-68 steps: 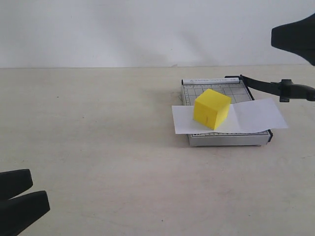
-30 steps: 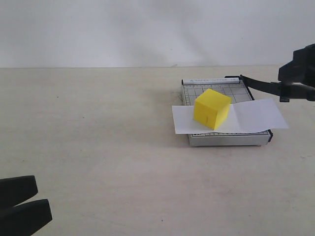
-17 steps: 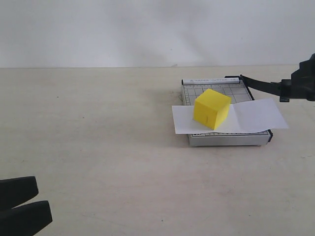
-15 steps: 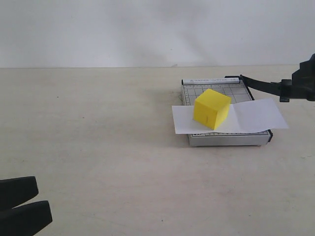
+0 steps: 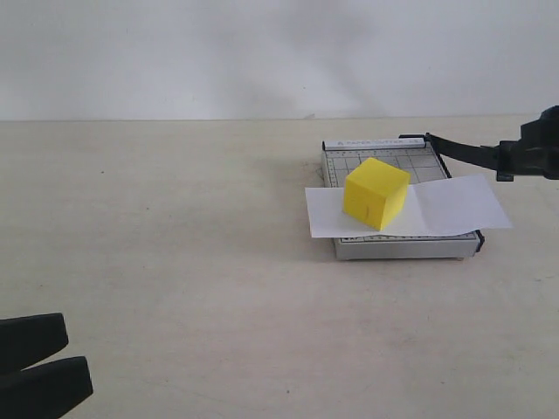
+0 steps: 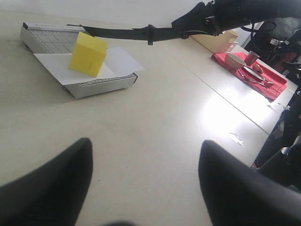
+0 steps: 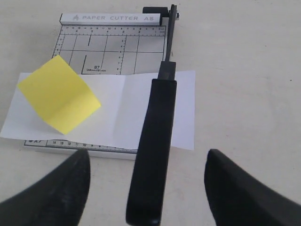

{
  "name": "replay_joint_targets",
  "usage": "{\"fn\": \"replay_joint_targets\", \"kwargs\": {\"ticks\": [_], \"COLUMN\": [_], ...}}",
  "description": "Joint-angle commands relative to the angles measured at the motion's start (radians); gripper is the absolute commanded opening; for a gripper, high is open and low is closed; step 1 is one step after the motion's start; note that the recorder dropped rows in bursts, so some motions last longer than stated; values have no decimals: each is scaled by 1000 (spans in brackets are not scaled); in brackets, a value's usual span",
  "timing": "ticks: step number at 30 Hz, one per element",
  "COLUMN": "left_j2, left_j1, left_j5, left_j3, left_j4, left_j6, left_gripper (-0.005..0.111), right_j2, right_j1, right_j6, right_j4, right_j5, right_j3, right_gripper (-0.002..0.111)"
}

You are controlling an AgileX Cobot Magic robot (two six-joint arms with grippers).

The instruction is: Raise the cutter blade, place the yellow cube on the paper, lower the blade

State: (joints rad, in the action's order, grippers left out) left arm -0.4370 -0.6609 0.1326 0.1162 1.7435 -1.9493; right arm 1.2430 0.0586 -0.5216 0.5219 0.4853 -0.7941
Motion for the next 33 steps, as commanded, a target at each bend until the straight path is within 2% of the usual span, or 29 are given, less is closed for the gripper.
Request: {"fn": "replay_joint_targets", "kwargs": {"ticks": [1, 18, 23, 28, 33], "left_j2": [6, 6, 6, 6, 6], "left_j1": [-2, -2, -2, -2, -2], "left_j5": [4, 0, 0, 0, 0], "left_j3": [-4, -4, -4, -4, -4], "left_j4": [1, 1, 1, 1, 1], "left_j6": [6, 6, 6, 6, 6], "left_gripper": [62, 62, 62, 62, 62], "right_j2": [18, 25, 25, 25, 25], "right_j1": [1, 1, 1, 1, 1], "right_j6": [-1, -1, -1, 14, 16], "right_j4": [-9, -9, -9, 2, 6], "right_j5": [-10, -20, -8, -8, -3], "right_j3": [-7, -7, -7, -7, -7], "right_gripper": [66, 65, 48, 36, 13]}}
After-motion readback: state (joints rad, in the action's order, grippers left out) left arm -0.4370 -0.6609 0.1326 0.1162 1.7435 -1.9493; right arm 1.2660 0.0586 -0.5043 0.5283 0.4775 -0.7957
